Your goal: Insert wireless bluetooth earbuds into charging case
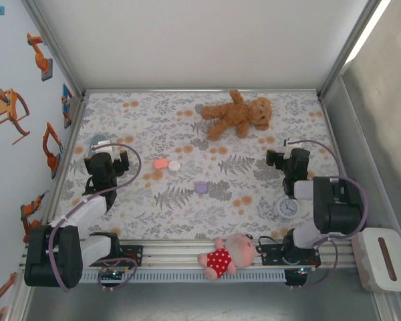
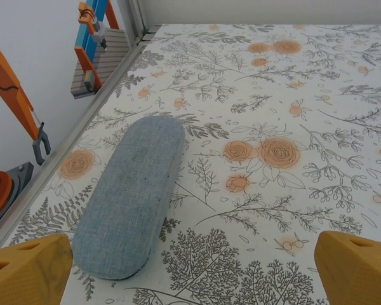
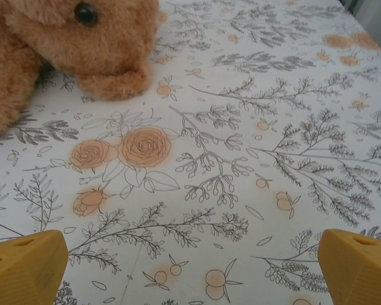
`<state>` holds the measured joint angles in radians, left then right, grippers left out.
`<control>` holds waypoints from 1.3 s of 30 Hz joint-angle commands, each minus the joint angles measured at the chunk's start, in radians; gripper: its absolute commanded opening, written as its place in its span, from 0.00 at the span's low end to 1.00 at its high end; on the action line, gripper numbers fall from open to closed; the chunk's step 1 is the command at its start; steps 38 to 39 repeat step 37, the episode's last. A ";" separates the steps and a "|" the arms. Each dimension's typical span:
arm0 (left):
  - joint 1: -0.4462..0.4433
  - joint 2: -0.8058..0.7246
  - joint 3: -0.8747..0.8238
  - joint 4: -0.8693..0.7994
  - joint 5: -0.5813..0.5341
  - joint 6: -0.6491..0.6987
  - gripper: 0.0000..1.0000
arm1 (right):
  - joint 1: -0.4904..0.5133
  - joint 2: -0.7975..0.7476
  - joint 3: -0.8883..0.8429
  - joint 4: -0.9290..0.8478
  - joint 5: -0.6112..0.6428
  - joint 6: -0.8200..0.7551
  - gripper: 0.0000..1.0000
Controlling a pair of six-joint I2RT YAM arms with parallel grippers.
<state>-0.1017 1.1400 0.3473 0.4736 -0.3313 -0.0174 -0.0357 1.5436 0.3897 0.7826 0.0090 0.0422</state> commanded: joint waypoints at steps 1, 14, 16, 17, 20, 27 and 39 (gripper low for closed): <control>0.011 0.061 -0.019 0.160 0.053 0.015 0.96 | -0.026 0.001 0.001 0.084 -0.010 0.045 1.00; 0.044 0.405 -0.009 0.502 0.204 0.000 0.96 | -0.024 -0.001 0.001 0.082 -0.004 0.040 1.00; 0.054 0.383 0.018 0.420 0.231 -0.003 0.96 | -0.023 -0.001 0.001 0.081 -0.002 0.039 1.00; 0.054 0.406 0.034 0.432 0.253 0.006 0.96 | -0.024 -0.001 0.002 0.081 -0.003 0.039 1.00; 0.085 0.398 0.067 0.342 0.279 -0.025 0.96 | -0.023 0.000 0.003 0.080 -0.004 0.039 0.99; 0.082 0.400 0.067 0.347 0.276 -0.020 0.96 | -0.023 0.000 0.003 0.080 -0.004 0.040 1.00; 0.082 0.400 0.066 0.350 0.274 -0.021 0.96 | -0.023 -0.001 0.002 0.080 -0.003 0.039 1.00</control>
